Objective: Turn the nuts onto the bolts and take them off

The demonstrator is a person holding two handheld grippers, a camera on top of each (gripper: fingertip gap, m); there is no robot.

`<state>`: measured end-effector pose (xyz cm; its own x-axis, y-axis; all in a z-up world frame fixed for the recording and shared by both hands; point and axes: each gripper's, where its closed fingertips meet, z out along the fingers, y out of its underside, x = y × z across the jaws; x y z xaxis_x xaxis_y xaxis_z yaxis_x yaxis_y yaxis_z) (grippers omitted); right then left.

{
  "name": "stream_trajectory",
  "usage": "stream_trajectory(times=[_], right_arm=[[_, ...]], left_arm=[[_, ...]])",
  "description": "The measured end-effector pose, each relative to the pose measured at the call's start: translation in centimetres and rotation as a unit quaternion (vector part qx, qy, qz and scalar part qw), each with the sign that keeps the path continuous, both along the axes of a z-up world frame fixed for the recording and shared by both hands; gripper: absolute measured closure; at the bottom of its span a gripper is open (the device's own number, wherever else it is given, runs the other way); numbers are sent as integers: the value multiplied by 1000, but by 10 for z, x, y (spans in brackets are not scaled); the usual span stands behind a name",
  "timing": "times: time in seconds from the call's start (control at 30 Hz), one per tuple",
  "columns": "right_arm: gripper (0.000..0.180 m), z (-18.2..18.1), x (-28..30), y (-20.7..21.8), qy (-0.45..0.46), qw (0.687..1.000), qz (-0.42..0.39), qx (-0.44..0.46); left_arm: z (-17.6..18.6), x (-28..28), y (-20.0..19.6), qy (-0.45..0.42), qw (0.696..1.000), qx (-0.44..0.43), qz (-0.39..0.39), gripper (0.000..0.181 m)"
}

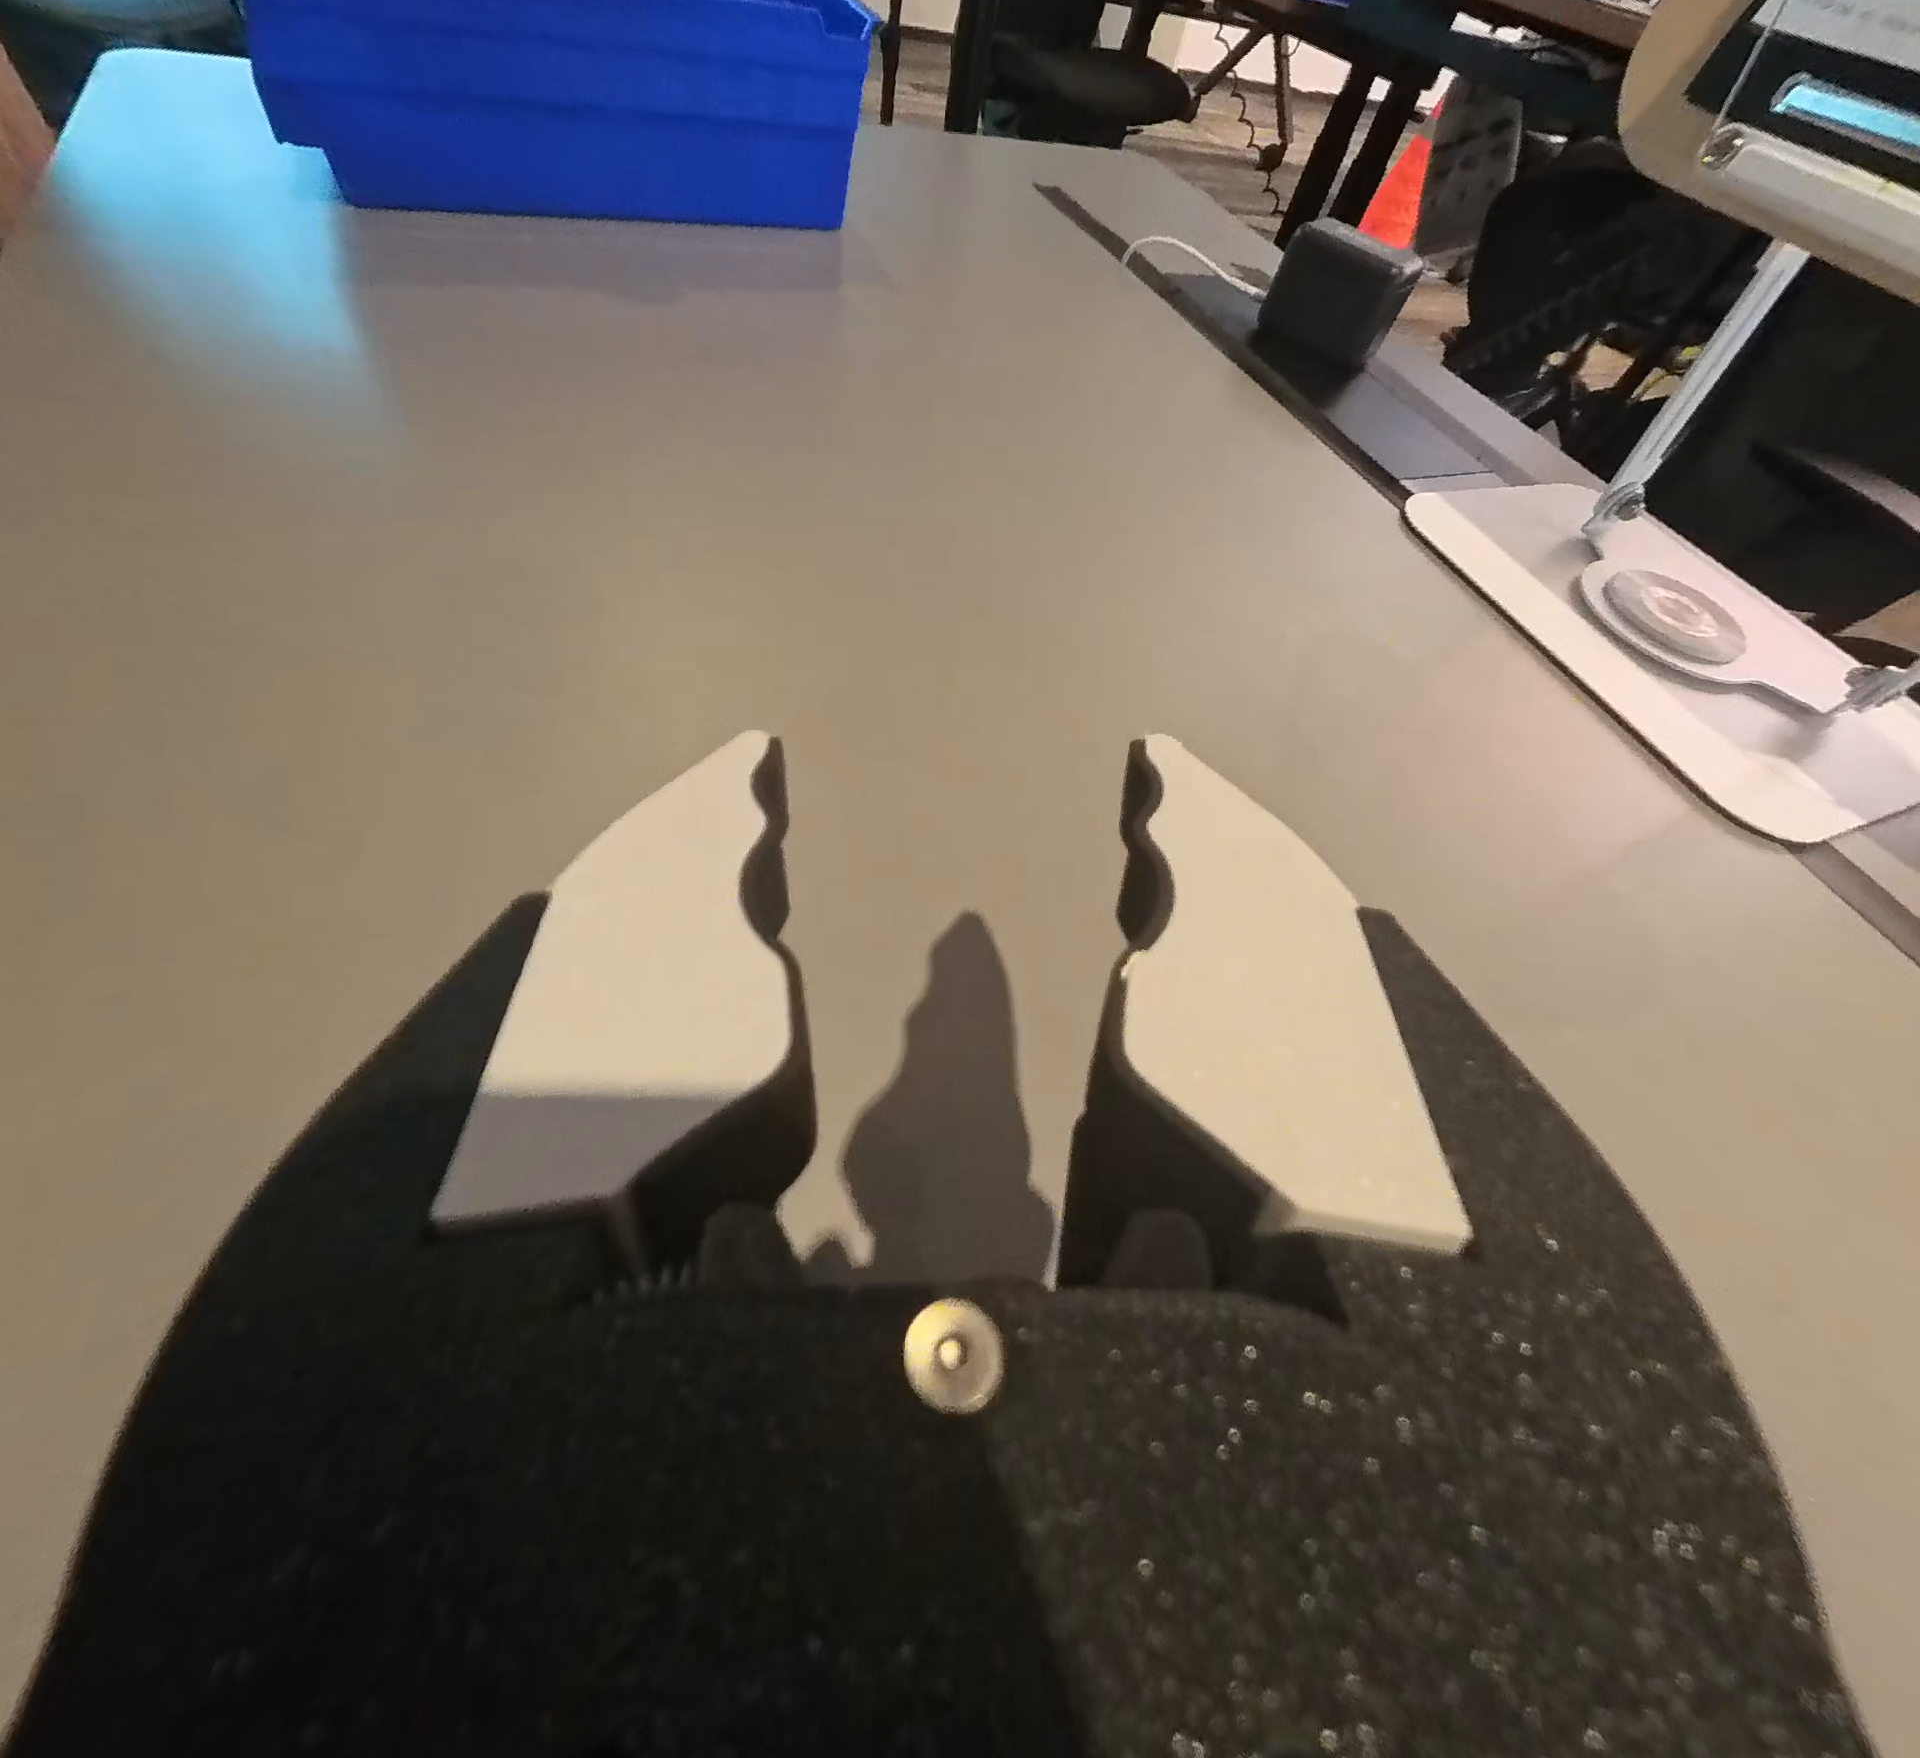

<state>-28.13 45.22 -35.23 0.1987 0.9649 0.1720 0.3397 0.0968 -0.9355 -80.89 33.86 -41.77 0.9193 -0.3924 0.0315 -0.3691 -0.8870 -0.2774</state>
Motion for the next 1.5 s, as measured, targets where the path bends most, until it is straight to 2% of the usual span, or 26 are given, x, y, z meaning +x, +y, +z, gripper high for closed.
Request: stream_trajectory(times=[0.03,0.17,0.3,0.4,0.47,0.57,0.7,0.83,1.0,1.2,1.37,1.5], right_arm=[[120,1,1,1,2,1000,-3,1],[123,3,4,3,12,1000,-7,-3],[126,6,6,4,17,1000,-8,-4],[126,6,6,4,14,1000,-10,-1],[126,5,7,5,10,1000,-10,2],[126,1,10,7,-4,1000,-16,11],[127,-6,13,9,-13,1000,-11,3],[127,-16,18,13,-29,999,-16,-6],[126,-17,20,12,-36,999,-12,-8],[124,-22,18,10,-49,999,-6,-8],[123,-28,13,7,-56,998,1,-15],[125,-23,-3,6,-49,998,12,-25]], left_arm=[[0,1,1,-2,1000,-3,1,163],[14,-6,4,25,1000,-1,7,163],[85,8,29,31,997,69,3,163],[142,70,55,24,991,111,-67,163],[158,130,71,27,985,106,-133,163],[145,227,98,38,968,88,-234,163],[90,343,128,15,938,58,-341,163],[42,411,141,-6,915,35,-403,163],[9,438,143,-6,902,13,-431,163],[-5,442,141,-1,894,0,-447,160],[2,447,140,-57,893,24,-446,152],[27,432,142,-123,900,80,-409,127]])
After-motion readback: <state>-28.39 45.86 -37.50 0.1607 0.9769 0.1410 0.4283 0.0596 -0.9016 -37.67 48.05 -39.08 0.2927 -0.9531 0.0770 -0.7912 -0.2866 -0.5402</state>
